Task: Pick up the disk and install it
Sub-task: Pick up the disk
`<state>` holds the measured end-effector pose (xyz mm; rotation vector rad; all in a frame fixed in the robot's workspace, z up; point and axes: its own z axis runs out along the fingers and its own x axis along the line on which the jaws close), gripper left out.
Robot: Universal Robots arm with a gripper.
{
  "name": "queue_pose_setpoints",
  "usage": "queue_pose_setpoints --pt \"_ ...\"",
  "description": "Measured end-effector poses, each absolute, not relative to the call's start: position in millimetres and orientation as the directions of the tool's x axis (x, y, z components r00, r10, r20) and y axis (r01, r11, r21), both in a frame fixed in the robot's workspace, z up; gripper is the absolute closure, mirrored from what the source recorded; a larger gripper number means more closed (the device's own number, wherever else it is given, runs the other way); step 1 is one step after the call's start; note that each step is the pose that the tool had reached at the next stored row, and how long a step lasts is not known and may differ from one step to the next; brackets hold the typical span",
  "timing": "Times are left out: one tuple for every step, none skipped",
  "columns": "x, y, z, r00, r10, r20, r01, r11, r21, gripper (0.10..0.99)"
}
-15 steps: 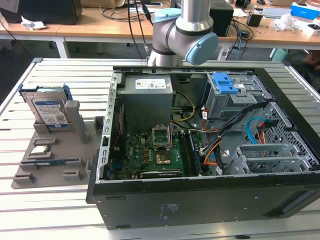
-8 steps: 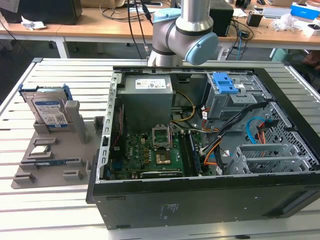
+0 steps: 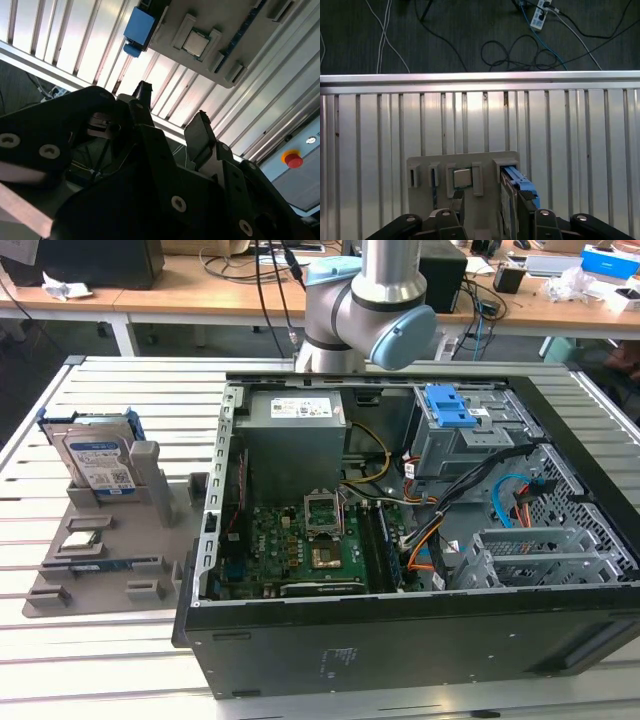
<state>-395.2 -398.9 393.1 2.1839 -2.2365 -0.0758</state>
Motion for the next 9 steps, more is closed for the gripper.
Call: queue_pose_setpoints --pt "-395.1 -398.8 393.0 -0.024 -0.999 -0.023 -0.999 0.023 0.045 0.545" --pt "-394.7 -398.3 393.0 -0.024 -0.999 -0.023 -0.999 0.023 0.045 0.545" --pt "-393.8 -397.1 393.1 -0.025 -0.999 -0.023 -0.999 0.023 0.045 0.545" --pt "-393.0 -396.1 393.1 -0.024 -0.999 -0.023 -0.999 0.023 0.045 0.545" --pt "-392.0 -395.3 393.1 -0.024 -0.999 -0.023 -0.999 0.023 0.045 0.545" --pt "-390.6 -393.8 393.1 -0.024 -0.999 -0.023 -0.999 0.023 0.045 0.545" --pt "-389.0 -392.5 393.0 -0.024 -0.999 -0.023 -0.999 0.023 0.045 0.545" --pt "-387.5 -391.1 393.0 -0.024 -0.999 -0.023 -0.999 0.023 0.045 0.545" --pt "-386.9 -390.5 393.0 -0.024 -0.999 -0.023 -0.999 0.023 0.045 0.545"
